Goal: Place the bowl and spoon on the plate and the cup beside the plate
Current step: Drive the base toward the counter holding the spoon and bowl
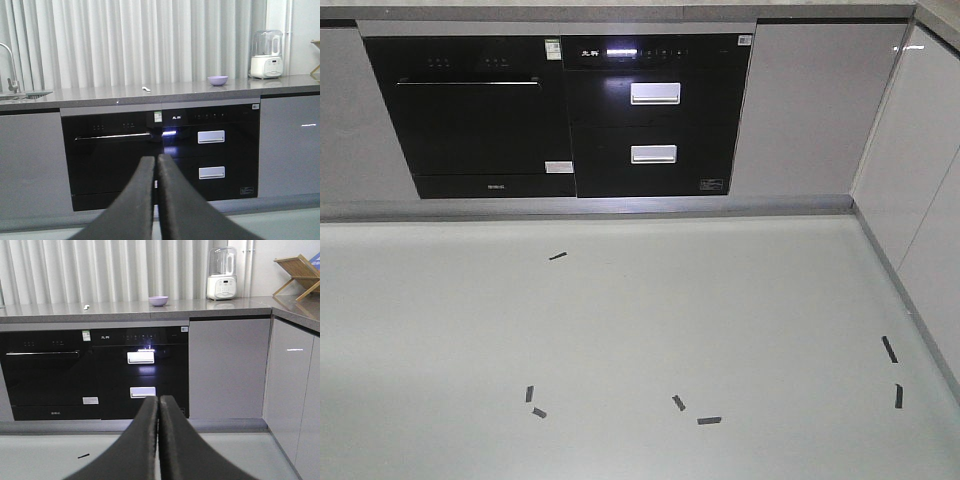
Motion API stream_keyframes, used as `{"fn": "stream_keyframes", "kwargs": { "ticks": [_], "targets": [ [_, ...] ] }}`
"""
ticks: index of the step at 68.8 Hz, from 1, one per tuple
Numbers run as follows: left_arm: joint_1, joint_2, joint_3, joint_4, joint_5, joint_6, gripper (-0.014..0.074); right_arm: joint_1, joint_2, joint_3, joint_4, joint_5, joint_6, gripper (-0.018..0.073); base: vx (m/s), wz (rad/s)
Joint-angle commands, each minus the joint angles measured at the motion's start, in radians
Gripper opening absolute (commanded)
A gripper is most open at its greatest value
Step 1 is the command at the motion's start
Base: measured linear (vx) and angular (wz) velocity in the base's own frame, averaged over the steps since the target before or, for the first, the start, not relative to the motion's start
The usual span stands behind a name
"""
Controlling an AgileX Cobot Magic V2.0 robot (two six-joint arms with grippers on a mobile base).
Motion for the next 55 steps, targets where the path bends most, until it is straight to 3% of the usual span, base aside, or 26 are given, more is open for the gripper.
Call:
{"fn": "stream_keyframes", "kwargs": {
  "ticks": [1,55],
  "targets": [
    [0.0,-0.014,-0.018,-0.008,-0.076,0.0,-0.0006,0.004,-0.007,0.011,-0.003,-0.071,0.0,-0.0011,0.0,0.0],
    [0.0,-0.014,-0.018,-0.008,-0.076,0.0,-0.0006,0.004,-0.007,0.011,-0.003,-0.071,0.0,-0.0011,0.0,0.0]
  ]
}}
